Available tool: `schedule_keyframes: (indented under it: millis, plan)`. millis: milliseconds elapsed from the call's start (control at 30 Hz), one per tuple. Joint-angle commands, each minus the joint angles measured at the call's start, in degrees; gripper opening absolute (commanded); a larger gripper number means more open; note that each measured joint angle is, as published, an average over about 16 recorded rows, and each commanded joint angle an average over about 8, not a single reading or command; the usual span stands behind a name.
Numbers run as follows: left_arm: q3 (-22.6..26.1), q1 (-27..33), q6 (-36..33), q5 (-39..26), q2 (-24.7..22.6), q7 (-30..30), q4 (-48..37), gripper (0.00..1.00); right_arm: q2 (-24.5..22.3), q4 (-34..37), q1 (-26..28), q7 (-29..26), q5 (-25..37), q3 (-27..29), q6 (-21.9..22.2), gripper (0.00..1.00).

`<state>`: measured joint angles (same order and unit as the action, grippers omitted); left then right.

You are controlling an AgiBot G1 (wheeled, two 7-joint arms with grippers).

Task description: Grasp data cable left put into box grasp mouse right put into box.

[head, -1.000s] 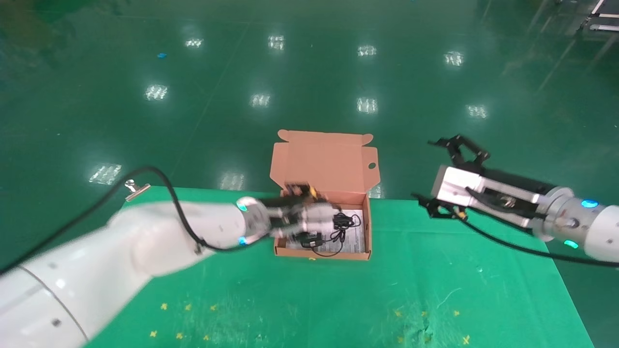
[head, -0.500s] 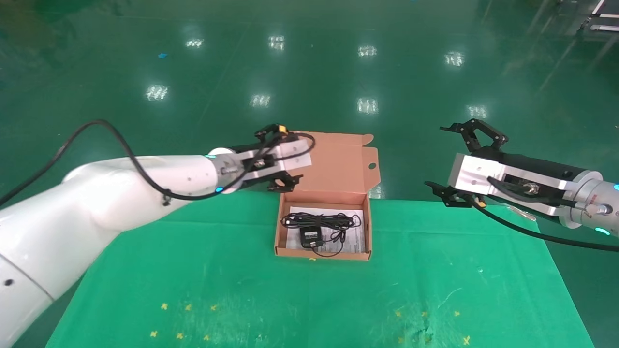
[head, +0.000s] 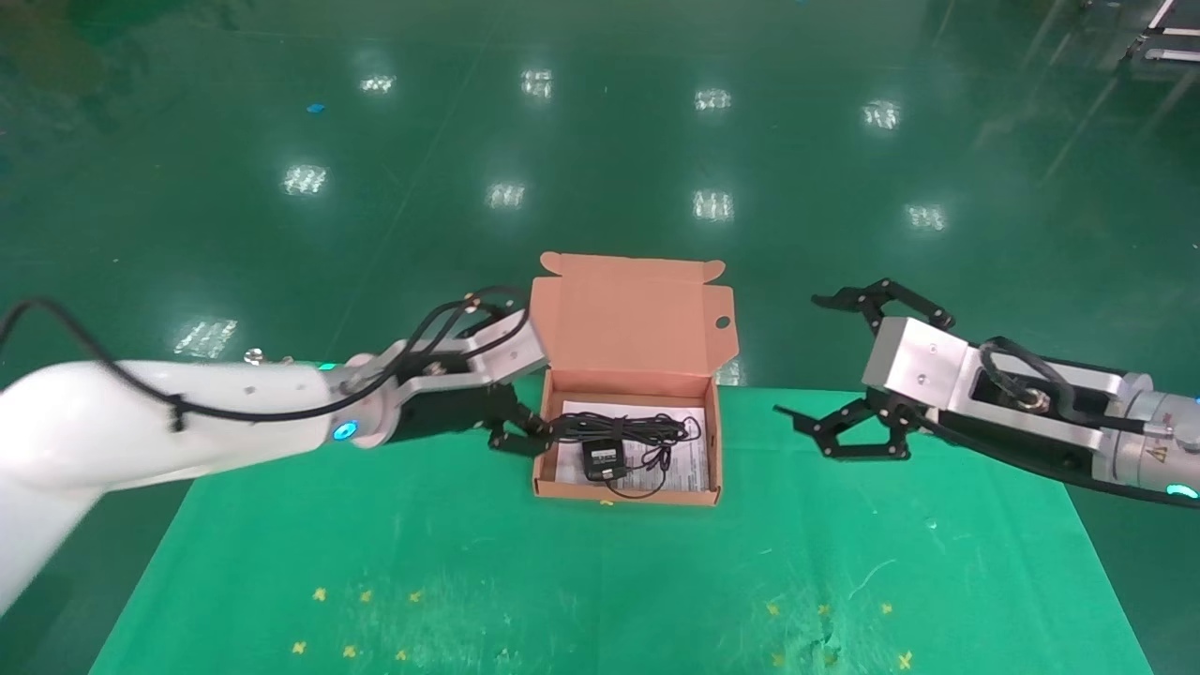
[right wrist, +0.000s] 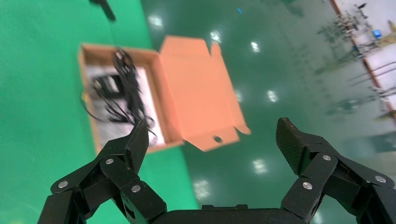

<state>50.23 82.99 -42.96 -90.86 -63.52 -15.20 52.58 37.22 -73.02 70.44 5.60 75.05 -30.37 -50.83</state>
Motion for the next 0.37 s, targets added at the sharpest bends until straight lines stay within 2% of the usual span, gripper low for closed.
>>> schedule_keyframes:
  millis: [33,367]
  plan:
    - [-1.5,-0.9,-1.8,2.1,1.2,0.2,0.9,1.0,-0.1,0.0,-0.4,-0.7,-1.4,0.6,-1.5,1.0]
    - [-7.7,-4.8,-9.7,11.1,6.4,1.0,4.7,1.0,-0.5,-0.1,-2.0,-3.6,-7.4,3.2,-7.8,1.0]
